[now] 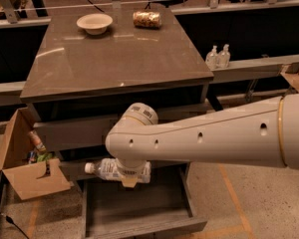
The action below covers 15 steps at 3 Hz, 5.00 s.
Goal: Place blue plastic bottle into bottom drawer
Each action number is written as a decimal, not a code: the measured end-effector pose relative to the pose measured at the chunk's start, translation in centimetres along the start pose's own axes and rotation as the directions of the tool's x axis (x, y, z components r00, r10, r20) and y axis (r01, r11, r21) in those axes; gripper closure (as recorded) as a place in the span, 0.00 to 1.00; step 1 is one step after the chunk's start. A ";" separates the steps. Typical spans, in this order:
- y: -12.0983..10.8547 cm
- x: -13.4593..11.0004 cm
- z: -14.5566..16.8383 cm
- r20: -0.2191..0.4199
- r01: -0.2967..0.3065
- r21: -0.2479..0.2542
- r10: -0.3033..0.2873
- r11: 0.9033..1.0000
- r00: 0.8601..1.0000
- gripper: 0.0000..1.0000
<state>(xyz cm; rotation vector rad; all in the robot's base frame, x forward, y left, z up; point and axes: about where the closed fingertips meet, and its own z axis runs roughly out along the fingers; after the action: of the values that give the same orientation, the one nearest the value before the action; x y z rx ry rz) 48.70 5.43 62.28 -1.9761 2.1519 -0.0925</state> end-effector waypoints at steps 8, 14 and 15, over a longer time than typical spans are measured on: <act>1.3 1.6 20.7 0.056 0.208 0.114 -0.215 0.971 0.975 1.00; 1.0 2.8 40.1 0.029 0.329 0.100 -0.334 0.939 0.942 0.83; 1.1 3.1 42.4 0.003 0.320 0.069 -0.321 0.945 0.947 0.53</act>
Offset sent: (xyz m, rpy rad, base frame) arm 0.0180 -0.0081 -0.1205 0.0560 -0.1515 0.0573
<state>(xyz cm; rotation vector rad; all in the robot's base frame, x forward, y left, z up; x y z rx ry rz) 56.01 6.72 20.36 -2.2603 1.7730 -0.1996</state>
